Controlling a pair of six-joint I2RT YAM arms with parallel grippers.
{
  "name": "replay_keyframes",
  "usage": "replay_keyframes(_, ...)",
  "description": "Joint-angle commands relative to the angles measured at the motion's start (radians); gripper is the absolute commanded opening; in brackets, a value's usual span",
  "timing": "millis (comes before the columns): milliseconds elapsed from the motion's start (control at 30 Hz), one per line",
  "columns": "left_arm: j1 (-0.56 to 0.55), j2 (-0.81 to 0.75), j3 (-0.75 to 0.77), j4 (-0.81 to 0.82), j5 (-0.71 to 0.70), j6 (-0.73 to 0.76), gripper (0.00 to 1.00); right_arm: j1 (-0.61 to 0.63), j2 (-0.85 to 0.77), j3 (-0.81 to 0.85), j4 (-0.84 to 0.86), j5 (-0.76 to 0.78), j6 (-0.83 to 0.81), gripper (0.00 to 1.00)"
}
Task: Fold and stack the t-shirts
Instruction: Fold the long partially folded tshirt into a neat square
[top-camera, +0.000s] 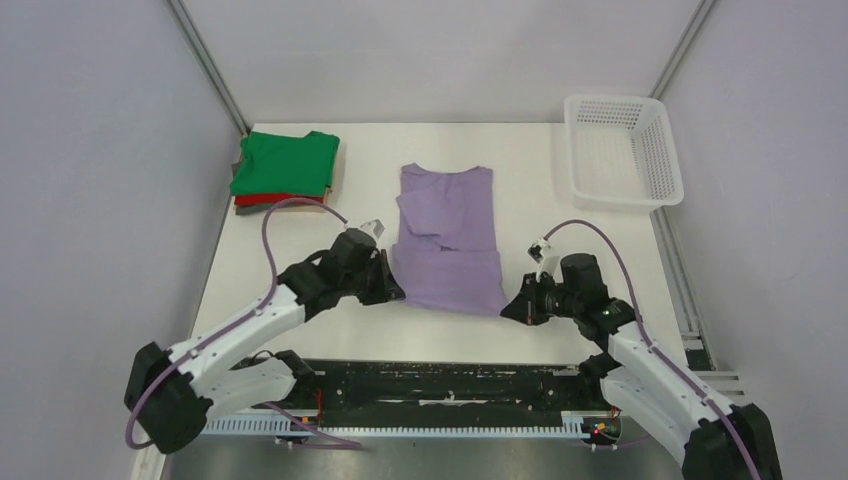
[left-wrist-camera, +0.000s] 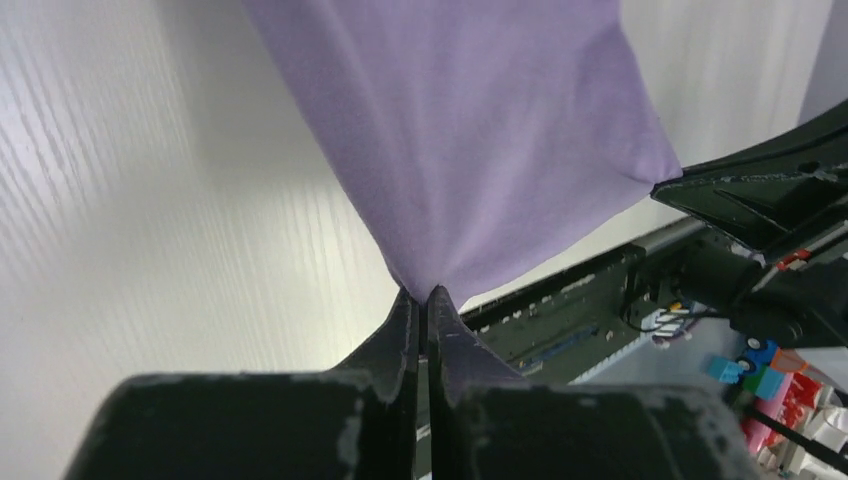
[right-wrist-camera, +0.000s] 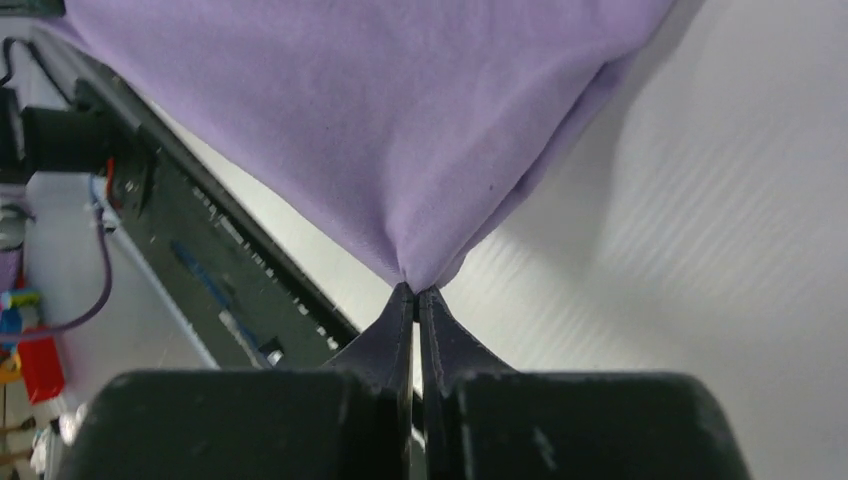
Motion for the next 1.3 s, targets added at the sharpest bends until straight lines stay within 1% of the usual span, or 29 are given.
replay_keyframes(0,-0.026,-0.192,-0.045,-0.158,0.024,-0.008,0.02,0.013,-0.133,0.044,-0.202,-0.200,-0.057,0.00)
replay_keyframes(100,-0.028,-0.298,-0.038,-0.197,0.062,-0.020,0.02,0.014,-0.184,0.083,-0.232,-0.302,-0.067,0.00)
replay_keyframes(200,-0.028,-0.362,-0.012,-0.226,0.055,-0.024,0.02,0.013,-0.203,0.102,-0.187,-0.346,-0.039,0.00)
replay_keyframes(267,-0.028,-0.380,0.008,-0.243,0.004,-0.026,0.02,0.013,-0.201,0.113,-0.140,-0.317,-0.019,0.00)
replay_keyframes(333,-0.029,-0.372,0.019,-0.244,-0.081,-0.036,0.02,0.012,-0.186,0.110,-0.087,-0.236,0.012,0.00)
replay_keyframes(367,-0.028,-0.362,0.021,-0.230,-0.098,-0.041,0.02,0.013,-0.172,0.106,-0.058,-0.208,0.032,0.00)
replay_keyframes(400,-0.028,-0.344,0.023,-0.211,-0.139,-0.048,0.02,0.014,-0.160,0.106,-0.041,-0.182,0.044,0.00)
replay_keyframes(500,-0.016,-0.272,0.047,-0.145,-0.155,-0.032,0.02,0.013,-0.120,0.131,0.029,-0.106,0.070,0.00)
replay_keyframes(567,-0.004,-0.219,0.084,-0.131,-0.182,-0.003,0.02,0.013,-0.092,0.165,0.066,-0.058,0.074,0.00)
replay_keyframes(667,0.052,-0.147,0.130,-0.096,-0.184,0.038,0.02,0.012,-0.027,0.232,0.091,0.007,0.077,0.00)
replay_keyframes(767,0.128,-0.078,0.160,-0.038,-0.124,0.072,0.02,0.008,0.044,0.279,0.120,0.039,0.081,0.00)
replay_keyframes(967,0.259,0.075,0.228,0.071,0.011,0.126,0.02,-0.015,0.197,0.370,0.179,0.037,0.072,0.00)
replay_keyframes(1100,0.307,0.202,0.316,0.100,0.049,0.153,0.02,-0.054,0.292,0.442,0.203,0.048,0.062,0.00)
replay_keyframes(1267,0.366,0.338,0.401,0.145,0.103,0.156,0.02,-0.105,0.410,0.506,0.267,0.015,0.072,0.00)
